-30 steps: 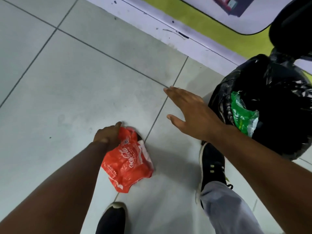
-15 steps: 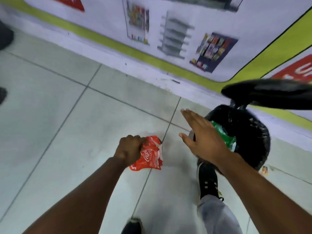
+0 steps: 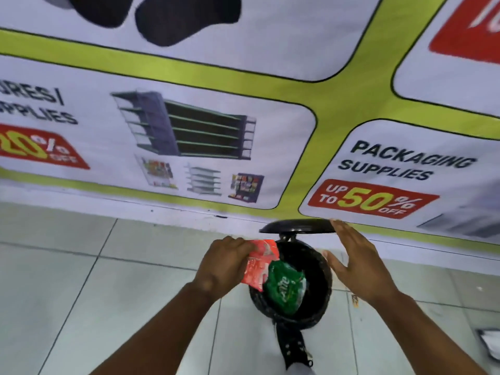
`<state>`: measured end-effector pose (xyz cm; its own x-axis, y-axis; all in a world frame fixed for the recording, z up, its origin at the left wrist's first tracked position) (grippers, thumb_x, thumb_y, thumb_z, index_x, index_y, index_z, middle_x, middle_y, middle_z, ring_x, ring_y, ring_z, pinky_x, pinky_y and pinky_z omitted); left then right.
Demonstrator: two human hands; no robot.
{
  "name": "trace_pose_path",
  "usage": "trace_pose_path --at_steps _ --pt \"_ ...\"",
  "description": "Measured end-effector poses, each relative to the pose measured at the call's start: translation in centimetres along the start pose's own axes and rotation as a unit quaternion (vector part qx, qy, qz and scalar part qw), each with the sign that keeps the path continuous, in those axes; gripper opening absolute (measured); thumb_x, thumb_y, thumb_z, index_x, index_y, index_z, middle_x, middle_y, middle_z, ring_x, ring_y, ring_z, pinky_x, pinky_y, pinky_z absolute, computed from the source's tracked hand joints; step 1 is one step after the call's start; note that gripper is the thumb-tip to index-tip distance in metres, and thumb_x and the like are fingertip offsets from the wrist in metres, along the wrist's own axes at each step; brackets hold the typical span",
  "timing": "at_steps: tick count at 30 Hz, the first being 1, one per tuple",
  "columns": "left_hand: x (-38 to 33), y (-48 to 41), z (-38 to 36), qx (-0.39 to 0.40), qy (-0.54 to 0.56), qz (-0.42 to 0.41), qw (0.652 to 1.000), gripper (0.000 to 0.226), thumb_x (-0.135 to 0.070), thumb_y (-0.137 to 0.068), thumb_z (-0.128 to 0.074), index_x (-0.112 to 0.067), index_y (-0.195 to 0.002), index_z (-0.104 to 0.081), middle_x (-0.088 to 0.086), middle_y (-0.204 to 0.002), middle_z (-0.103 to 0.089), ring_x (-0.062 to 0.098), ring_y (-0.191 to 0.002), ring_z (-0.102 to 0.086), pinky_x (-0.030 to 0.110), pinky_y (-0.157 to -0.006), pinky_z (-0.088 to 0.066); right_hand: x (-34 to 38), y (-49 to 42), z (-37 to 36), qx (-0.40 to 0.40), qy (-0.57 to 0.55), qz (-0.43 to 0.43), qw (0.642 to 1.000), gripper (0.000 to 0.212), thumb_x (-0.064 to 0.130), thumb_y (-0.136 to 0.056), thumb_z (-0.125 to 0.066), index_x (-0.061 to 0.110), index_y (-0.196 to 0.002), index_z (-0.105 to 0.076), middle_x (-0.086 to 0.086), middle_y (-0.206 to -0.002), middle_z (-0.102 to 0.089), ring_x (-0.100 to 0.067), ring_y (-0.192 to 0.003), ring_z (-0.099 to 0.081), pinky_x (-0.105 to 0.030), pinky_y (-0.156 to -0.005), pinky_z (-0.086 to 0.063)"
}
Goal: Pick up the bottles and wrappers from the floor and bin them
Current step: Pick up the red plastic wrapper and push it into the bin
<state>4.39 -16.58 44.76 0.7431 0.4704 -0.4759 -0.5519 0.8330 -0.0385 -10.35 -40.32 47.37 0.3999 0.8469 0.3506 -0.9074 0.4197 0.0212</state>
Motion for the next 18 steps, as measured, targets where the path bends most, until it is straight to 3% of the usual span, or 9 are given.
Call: trace_pose_path --at_steps 6,14,18 --pt "-6.7 -5.3 -5.1 0.022 0.004 -0.067 0.997 0.045 -0.01 -0.084 -0.054 -0.03 -0.124 -0.058 -0.001 -0.116 -0.066 0.029 -0.102 -0.055 0.04 -0.088 -0.042 -5.7 1.5 2.8 -0.027 0.026 -0.06 0.997 0.071 0.049 -0.089 -0.055 0.04 -0.149 -0.018 0.003 -0.153 -0.038 -0.018 -0.138 -0.036 -0.03 -0.106 -0.027" --pt "-9.1 -8.0 -11.9 0.056 0.016 -0.078 0.995 0.039 -0.011 -0.089 -0.053 -0.022 -0.127 -0.056 0.0 -0.124 -0.061 0.025 -0.114 -0.047 0.039 -0.099 -0.039 -10.5 3.7 2.3 -0.029 0.014 -0.112 0.993 0.068 0.049 -0.089 -0.053 0.033 -0.149 -0.024 0.002 -0.154 -0.036 -0.02 -0.139 -0.036 -0.037 -0.108 -0.031" --pt "-9.3 -8.5 -12.6 0.038 0.048 -0.074 0.995 0.045 -0.028 -0.092 -0.055 -0.028 -0.136 -0.046 0.0 -0.14 -0.049 0.024 -0.131 -0.037 0.041 -0.112 -0.031 -11.3 4.2 2.4 -0.025 0.007 -0.122 0.992 0.068 0.043 -0.091 -0.057 0.03 -0.149 -0.026 0.002 -0.154 -0.036 -0.019 -0.139 -0.036 -0.037 -0.108 -0.033"
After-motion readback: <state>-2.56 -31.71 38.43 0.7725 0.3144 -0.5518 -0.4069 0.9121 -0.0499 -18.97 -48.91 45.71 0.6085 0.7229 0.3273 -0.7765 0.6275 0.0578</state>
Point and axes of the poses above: each hand's wrist, its own y-axis away from the middle knuckle, its own z-axis out of the back of the hand, x = y × z, the point moved 6 cm from there along -y, towards the middle knuckle
